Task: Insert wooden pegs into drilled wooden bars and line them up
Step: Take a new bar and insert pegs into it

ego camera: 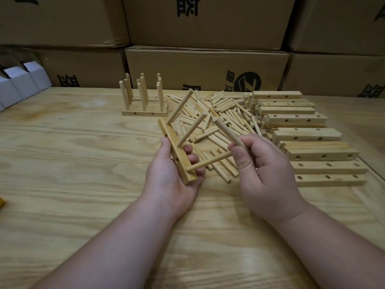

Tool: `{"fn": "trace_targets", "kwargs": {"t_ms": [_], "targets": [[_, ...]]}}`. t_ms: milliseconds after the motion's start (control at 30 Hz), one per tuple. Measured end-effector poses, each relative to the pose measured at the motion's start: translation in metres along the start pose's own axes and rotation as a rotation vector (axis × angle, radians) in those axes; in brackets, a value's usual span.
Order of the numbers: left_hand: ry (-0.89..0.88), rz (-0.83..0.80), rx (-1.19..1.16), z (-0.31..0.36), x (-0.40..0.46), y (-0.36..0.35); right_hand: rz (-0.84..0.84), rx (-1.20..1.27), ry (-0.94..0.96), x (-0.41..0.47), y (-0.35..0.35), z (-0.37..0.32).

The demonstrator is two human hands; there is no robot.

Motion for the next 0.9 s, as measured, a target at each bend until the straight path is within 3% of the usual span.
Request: {"fn": "trace_targets", "kwargs": {"t_ms": [467,800,900], "targets": [[-0.049,0.017,0.121,0.002,-0.002,0.002,-0.014,-0.012,0.064,0.002,0.002,-0.007],[-0.047,-0.013,0.111,0.002,-0.001,0.002,-0.028,0.009,-0.049,0.003,0.000,0.002],[-0.039,-0.032,0.112,0.000,-0.001,0.001,0.010,0.121,-0.103,0.000,0.001,0.004]]}}
Point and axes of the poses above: each hand's wrist, its own x-axis towards the middle knuckle, its own y-axis out of the back of the hand, z = x × y, the point moved 5 cm from there along x, towards the middle knuckle, and after that the axes turned 13 degrees about -x, right-handed, at the moved point
